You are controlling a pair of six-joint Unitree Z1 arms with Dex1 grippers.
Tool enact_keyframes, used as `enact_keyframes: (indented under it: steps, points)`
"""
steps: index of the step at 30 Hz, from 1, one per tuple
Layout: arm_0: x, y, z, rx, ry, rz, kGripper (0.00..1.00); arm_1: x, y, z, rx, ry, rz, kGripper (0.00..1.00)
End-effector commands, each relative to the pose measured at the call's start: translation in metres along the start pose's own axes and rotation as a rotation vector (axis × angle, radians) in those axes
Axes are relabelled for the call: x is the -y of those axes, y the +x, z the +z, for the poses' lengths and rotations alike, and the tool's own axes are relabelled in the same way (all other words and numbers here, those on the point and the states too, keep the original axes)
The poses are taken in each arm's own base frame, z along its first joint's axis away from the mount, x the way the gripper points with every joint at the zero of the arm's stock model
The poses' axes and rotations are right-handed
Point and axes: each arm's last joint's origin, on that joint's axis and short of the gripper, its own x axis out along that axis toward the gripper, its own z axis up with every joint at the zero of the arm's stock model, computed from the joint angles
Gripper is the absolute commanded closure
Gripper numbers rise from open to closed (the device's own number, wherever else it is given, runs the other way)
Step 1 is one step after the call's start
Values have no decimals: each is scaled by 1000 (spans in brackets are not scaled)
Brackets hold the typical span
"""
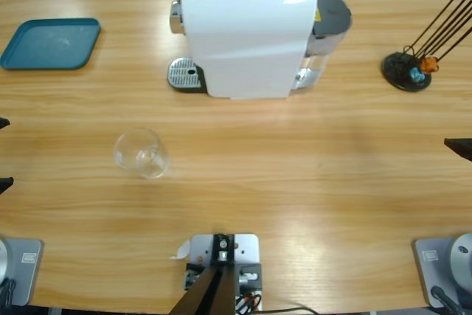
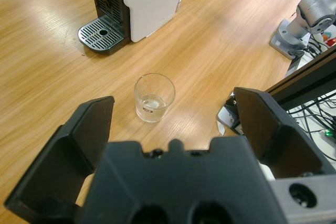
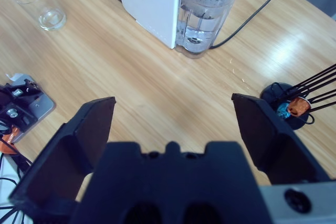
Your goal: Pour coffee
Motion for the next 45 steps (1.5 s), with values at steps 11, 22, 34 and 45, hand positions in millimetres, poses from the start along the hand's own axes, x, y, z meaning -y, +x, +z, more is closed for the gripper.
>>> enact_keyframes:
  steps: [11,22,34,45]
  points:
    - [-4,3,3,-14,-15,46,13,-1,3,-6,-14,8,5,18]
    - [-34,38,112,28,-272,100,0,-1,6,-4,-24,8,5,23]
    - [-120,155,134,-68,-700,42,18,0,10,-1,-45,8,6,23]
    - [-149,211,164,-78,-854,-86,69,0,11,0,-48,12,2,23]
